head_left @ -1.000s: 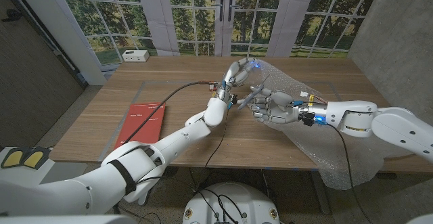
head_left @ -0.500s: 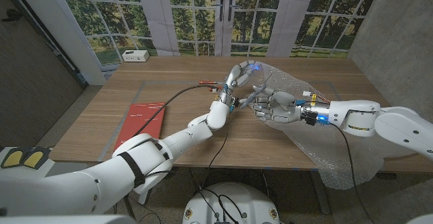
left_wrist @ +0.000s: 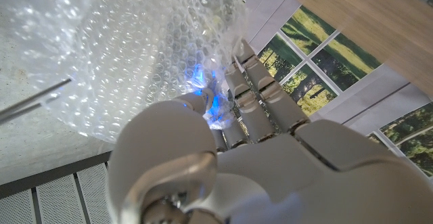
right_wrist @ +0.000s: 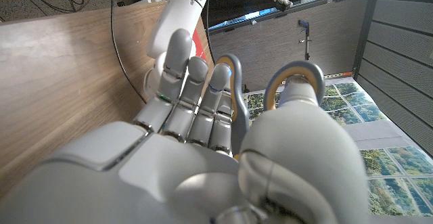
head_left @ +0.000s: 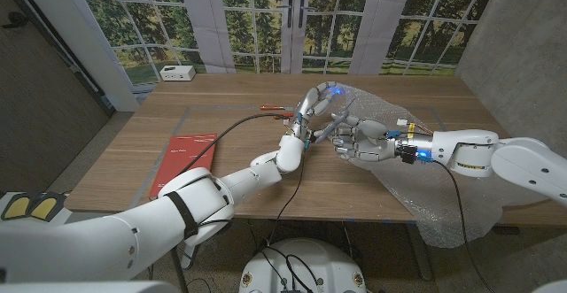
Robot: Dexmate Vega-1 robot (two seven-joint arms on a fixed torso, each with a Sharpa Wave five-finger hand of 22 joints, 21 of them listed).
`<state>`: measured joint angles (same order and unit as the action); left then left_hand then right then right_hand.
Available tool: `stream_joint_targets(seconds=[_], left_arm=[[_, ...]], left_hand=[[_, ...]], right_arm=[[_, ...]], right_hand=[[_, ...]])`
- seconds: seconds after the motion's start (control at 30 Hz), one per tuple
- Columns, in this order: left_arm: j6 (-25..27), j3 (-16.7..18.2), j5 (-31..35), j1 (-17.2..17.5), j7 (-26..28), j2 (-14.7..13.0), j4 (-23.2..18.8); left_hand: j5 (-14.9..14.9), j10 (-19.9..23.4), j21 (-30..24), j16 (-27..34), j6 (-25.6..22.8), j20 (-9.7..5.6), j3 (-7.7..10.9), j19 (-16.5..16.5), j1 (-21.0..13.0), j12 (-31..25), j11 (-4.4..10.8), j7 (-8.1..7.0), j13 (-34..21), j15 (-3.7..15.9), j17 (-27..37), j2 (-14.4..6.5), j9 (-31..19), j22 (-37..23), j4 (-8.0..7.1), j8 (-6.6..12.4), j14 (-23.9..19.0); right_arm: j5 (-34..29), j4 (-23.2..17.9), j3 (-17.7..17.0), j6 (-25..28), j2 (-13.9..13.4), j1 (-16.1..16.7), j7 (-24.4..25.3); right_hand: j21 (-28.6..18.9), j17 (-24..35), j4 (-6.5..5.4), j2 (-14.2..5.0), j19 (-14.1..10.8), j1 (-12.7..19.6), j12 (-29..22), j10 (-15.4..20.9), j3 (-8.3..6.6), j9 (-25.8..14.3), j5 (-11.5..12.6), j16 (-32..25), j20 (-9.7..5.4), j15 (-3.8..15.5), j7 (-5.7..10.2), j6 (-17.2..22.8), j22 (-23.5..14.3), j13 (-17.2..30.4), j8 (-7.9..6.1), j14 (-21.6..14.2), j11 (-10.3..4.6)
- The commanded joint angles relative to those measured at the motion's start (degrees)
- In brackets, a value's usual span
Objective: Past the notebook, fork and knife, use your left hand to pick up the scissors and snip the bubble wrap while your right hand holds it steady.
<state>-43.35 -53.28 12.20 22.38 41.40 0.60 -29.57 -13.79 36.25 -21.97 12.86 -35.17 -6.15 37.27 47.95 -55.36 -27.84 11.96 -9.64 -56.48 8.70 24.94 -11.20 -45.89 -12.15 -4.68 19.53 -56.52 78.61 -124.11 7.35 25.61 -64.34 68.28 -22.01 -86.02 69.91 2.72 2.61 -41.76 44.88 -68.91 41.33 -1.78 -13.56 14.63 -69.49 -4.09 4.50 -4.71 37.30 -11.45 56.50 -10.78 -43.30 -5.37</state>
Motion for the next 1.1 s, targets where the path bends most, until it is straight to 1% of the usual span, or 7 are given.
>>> stream_joint_targets(seconds=[0.03, 0.17, 0.33, 0.47, 0.73, 0.93, 1.1], left_arm=[[-0.13, -2.59, -0.53, -1.38, 2.54, 1.09, 2.74], [-0.47, -2.63, -0.51, -1.30, 2.74, 0.21, 1.31], [-0.65, -2.13, -0.66, -1.05, 2.62, -0.58, -0.17], [-0.82, -1.76, -0.54, -0.87, 2.40, -1.26, -1.19], [0.33, -0.44, 0.74, 0.29, 1.27, -3.99, -6.91], [1.87, 0.44, 1.07, 0.84, -0.38, -4.79, -8.59], [4.28, 0.88, 1.02, 0.91, -2.97, -5.48, -10.27]], left_hand=[[-0.23, -0.47, -0.05, 0.07, 0.35, -1.70, 0.06, -0.65, 0.10, -0.59, 0.01, -0.22, -0.80, 4.40, 0.39, -0.52, -1.00, -0.21, -0.49, 0.73, 0.15], [-0.23, -0.53, -0.08, 0.02, 0.33, -1.63, 0.11, -0.84, 0.08, -0.77, 0.03, -0.26, -1.05, 4.41, 0.46, -0.51, -1.34, -0.23, -0.53, 0.87, 0.23], [-0.21, -0.35, -0.20, -0.04, 0.07, -1.54, 0.20, -0.95, 0.04, -1.13, 0.06, -0.21, -1.44, 4.44, 0.58, -0.48, -1.87, -0.25, -0.57, 1.18, 0.31], [-0.19, -0.25, -0.26, -0.07, -0.11, -1.47, 0.29, -1.15, -0.01, -1.43, 0.07, -0.23, -1.78, 4.46, 0.69, -0.46, -2.33, -0.26, -0.58, 1.42, 0.34], [-0.10, 0.12, -0.33, -0.15, -0.68, -1.07, 0.56, -1.76, -0.23, -2.11, 0.08, 0.05, -2.44, 4.53, 0.93, -0.38, -3.30, -0.21, -0.39, 1.97, 0.40], [0.01, 0.38, -0.47, -0.18, -1.40, -0.96, 0.80, -1.98, -0.44, -2.43, 0.06, 0.02, -2.63, 4.56, 1.13, -0.32, -4.02, -0.14, -0.14, 2.45, 0.32], [0.12, 0.73, -0.48, -0.21, -1.42, -0.80, 0.99, -2.38, -0.63, -2.46, 0.02, 0.22, -2.32, 4.58, 1.26, -0.31, -4.53, -0.08, 0.08, 2.58, 0.27]], right_arm=[[-0.12, 0.21, 0.36, 0.49, -0.31, -0.44, -0.75], [-0.25, -0.01, -0.17, 0.21, -0.57, -0.02, -0.48], [-0.19, -0.60, -1.89, -0.15, -1.22, 1.33, 0.66], [-0.15, -1.03, -2.66, -0.02, -1.48, 1.63, 0.99], [-1.35, -1.39, -2.30, 0.95, -2.10, -0.71, 0.82], [-1.48, -1.61, -1.46, 2.06, -2.34, -2.36, 0.85], [-1.36, -1.84, -0.76, 2.66, -2.32, -3.24, 1.06]], right_hand=[[-0.01, 0.16, 0.17, -0.44, -0.54, -0.03, -0.21, 0.26, 0.35, 0.06, 0.31, -0.13, -4.40, 7.74, -0.47, -0.13, -0.14, -0.01, -0.43, -0.37, -0.24], [0.03, 0.22, 0.13, -0.44, -0.62, -0.07, -0.29, 0.22, 0.46, 0.13, 0.29, -0.16, -4.40, 7.72, -0.47, -0.15, -0.06, 0.08, -0.43, -0.32, -0.22], [-0.07, 0.16, 0.10, -0.52, -0.53, -0.05, -0.32, 0.11, 0.60, 0.26, 0.27, -0.08, -4.33, 7.76, -0.51, -0.22, -0.25, 0.07, -0.43, -0.28, -0.08], [0.04, 0.18, 0.10, -0.57, -0.52, 0.01, -0.46, 0.10, 0.69, 0.34, 0.26, -0.08, -4.39, 7.76, -0.54, -0.40, -0.12, 0.21, -0.38, -0.29, -0.03], [0.10, 0.03, 0.15, -0.69, -0.59, 0.22, -0.39, 0.13, 0.82, 0.48, 0.22, 0.07, -4.38, 7.78, -0.51, -0.38, -0.02, -0.10, -0.44, -0.36, -0.24], [0.03, -0.01, 0.15, -0.81, -0.46, 0.32, -0.62, -0.07, 0.91, 0.56, 0.20, 0.17, -4.35, 7.79, -0.54, -0.45, -0.19, 0.27, -0.44, -0.37, -0.11], [0.10, 0.32, 0.17, -0.89, -0.53, 0.44, -0.61, -0.01, 1.04, 0.63, 0.15, -0.07, -4.34, 7.72, -0.52, -0.49, -0.07, 0.09, -0.46, -0.44, -0.05]])
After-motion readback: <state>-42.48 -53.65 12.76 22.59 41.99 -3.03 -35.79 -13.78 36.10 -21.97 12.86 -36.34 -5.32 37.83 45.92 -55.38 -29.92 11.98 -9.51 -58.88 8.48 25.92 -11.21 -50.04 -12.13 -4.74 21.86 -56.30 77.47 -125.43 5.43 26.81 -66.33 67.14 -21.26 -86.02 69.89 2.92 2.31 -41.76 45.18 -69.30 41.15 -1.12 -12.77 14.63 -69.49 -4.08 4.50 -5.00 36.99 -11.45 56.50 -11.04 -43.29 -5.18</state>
